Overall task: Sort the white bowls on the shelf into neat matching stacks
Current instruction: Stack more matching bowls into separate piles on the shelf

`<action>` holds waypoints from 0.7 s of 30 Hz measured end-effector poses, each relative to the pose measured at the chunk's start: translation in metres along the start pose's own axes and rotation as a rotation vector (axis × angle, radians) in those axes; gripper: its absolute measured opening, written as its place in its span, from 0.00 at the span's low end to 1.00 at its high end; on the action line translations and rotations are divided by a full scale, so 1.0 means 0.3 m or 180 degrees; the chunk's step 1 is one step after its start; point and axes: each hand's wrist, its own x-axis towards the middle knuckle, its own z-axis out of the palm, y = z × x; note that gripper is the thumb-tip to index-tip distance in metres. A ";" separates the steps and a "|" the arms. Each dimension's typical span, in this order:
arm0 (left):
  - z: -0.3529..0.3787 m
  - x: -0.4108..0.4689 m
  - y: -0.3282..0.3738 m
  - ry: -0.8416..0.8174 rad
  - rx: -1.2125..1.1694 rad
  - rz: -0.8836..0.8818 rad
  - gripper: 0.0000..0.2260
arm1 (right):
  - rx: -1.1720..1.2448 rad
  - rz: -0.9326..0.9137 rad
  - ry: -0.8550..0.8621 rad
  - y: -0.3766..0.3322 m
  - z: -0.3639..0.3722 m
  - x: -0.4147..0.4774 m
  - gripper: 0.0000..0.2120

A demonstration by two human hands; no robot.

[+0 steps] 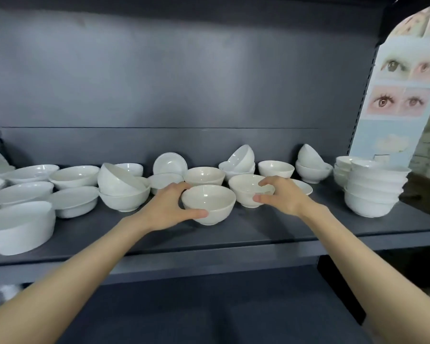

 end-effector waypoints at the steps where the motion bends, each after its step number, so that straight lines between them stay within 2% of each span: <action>1: 0.013 0.000 -0.014 -0.0012 -0.0175 0.0051 0.17 | 0.0018 0.0024 -0.0020 0.009 0.015 0.003 0.24; 7: 0.072 0.025 -0.075 0.0034 -0.0954 -0.0030 0.22 | 0.0124 -0.0007 0.0122 0.055 0.059 0.034 0.17; 9: 0.087 0.032 -0.093 0.0037 -0.1160 -0.0087 0.28 | 0.0188 -0.0073 0.0209 0.059 0.067 0.039 0.13; 12: 0.108 0.038 -0.118 0.0013 -0.1408 -0.0236 0.41 | 0.0292 -0.0244 0.0381 0.063 0.075 0.042 0.09; 13: 0.115 0.041 -0.126 0.0002 -0.1516 -0.0280 0.42 | 0.0328 -0.0270 0.0426 0.066 0.080 0.044 0.08; 19: 0.129 0.047 -0.128 0.0071 -0.1920 -0.0358 0.30 | 0.0600 -0.0310 0.0909 0.053 0.066 0.046 0.10; 21: 0.130 0.050 -0.134 0.0092 -0.1997 -0.0364 0.29 | 0.0806 -0.0395 0.1144 0.015 0.033 0.037 0.09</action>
